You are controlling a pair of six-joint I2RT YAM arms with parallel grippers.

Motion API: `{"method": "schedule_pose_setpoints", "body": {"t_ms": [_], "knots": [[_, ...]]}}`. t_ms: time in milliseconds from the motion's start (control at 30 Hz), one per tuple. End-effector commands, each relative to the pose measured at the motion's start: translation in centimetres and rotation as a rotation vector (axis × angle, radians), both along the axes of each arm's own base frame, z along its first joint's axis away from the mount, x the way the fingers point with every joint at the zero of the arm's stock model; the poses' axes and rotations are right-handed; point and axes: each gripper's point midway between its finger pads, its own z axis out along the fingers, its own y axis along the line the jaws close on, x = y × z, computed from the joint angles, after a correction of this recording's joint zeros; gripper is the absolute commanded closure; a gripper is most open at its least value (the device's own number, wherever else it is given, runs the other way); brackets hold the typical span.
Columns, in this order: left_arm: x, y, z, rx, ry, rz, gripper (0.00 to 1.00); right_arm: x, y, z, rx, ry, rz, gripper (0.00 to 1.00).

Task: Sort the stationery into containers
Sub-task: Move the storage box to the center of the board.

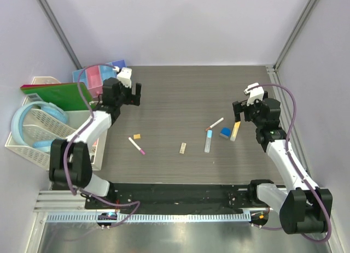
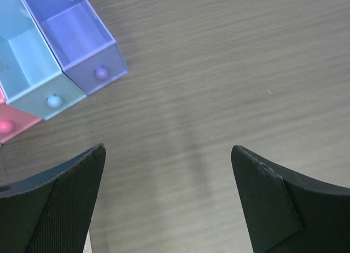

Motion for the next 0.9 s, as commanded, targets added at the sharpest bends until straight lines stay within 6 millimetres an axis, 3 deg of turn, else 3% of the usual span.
{"method": "schedule_pose_setpoints", "body": {"t_ms": [0,33,67,100,133,167,200,400,567,600,633,700,733,833,867], "knots": [[5.6,0.5,0.3,0.064,-0.036,0.103,0.03,1.3,0.0,2.6,0.008,-0.058,-0.003,0.0],[7.2,0.4,1.2,0.066,-0.058,0.111,0.03,1.4,0.0,2.4,0.009,-0.052,-0.003,0.0],[8.4,0.9,-0.7,0.094,-0.026,0.143,0.02,1.5,-0.1,2.2,0.006,-0.046,-0.006,0.0],[10.0,1.0,0.3,0.101,-0.052,0.161,0.02,1.5,-0.1,2.1,0.006,-0.042,-0.009,0.0],[10.8,1.1,0.0,0.109,-0.05,0.175,0.01,1.5,-0.1,1.9,0.005,-0.038,-0.009,0.0],[11.7,1.2,-1.9,0.132,-0.017,0.184,0.01,1.6,-0.2,1.8,0.003,-0.034,-0.011,0.0],[12.9,1.5,-0.7,0.144,-0.05,0.209,0.01,1.6,-0.2,1.6,0.002,-0.03,-0.009,0.0],[17.2,1.7,-2.3,0.193,-0.067,0.234,0.0,1.4,-0.2,1.4,0.0,-0.029,-0.007,0.0],[19.6,2.1,-3.1,0.191,-0.074,0.241,0.0,1.2,0.1,1.3,0.005,-0.029,0.008,0.0],[20.2,2.0,-2.5,0.18,-0.088,0.242,0.0,1.2,0.2,1.2,0.005,-0.027,0.009,0.0],[20.5,2.1,-3.7,0.18,-0.066,0.233,0.0,1.2,0.2,1.2,0.008,-0.027,0.011,0.0],[21.3,2.3,-3.5,0.164,-0.071,0.239,0.0,1.1,0.2,1.2,0.008,-0.028,0.01,0.0],[21.5,2.8,-4.8,0.168,-0.051,0.247,0.0,1.0,0.2,1.3,0.01,-0.031,0.014,0.0],[22.4,3.6,-5.2,0.168,-0.047,0.26,0.0,0.9,0.3,1.4,0.008,-0.038,0.02,0.0],[22.4,3.8,-6.6,0.177,-0.019,0.26,0.0,0.8,0.4,1.3,0.011,-0.036,0.024,0.0]]}}
